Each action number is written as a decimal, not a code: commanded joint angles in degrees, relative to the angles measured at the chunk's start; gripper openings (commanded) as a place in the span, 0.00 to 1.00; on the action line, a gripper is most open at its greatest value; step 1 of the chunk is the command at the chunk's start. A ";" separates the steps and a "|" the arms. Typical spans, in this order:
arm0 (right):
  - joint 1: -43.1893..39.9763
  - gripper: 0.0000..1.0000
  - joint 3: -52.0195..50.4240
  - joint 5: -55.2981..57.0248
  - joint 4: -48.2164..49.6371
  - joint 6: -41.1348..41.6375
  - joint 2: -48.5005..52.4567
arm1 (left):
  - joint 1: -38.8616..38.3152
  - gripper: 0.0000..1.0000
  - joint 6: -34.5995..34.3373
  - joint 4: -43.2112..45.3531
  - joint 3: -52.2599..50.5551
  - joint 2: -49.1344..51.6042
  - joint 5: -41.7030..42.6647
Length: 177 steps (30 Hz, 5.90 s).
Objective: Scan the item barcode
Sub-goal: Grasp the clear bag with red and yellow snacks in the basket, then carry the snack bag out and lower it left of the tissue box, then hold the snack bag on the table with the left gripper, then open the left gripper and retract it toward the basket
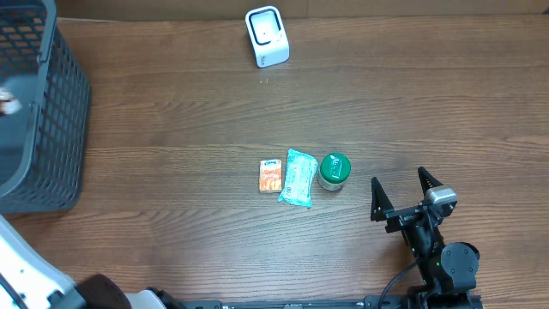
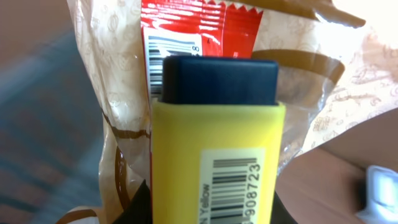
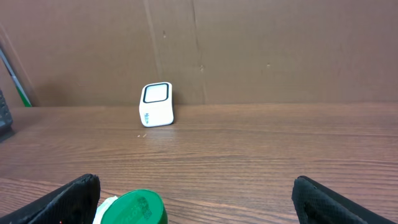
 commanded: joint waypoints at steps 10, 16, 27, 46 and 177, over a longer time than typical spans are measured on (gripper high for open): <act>-0.26 1.00 -0.61 0.52 0.20 -0.35 -0.50 | -19.85 0.04 -2.40 -21.14 -1.92 -4.09 6.14; -0.26 1.00 -0.61 0.52 0.20 -0.35 -0.52 | -36.28 0.04 -6.62 -20.02 -11.50 -4.09 -4.76; -0.26 1.00 -0.61 0.52 0.20 -0.35 -0.50 | -54.84 0.05 -21.77 -5.33 -37.13 -3.98 -17.07; -0.26 1.00 -0.61 0.52 0.20 -0.35 -0.52 | -61.16 0.29 -25.99 13.29 -54.60 0.48 -25.53; -0.26 1.00 -0.61 0.52 0.20 -0.35 -0.52 | -32.68 1.00 -11.37 -12.55 -23.61 9.31 -27.08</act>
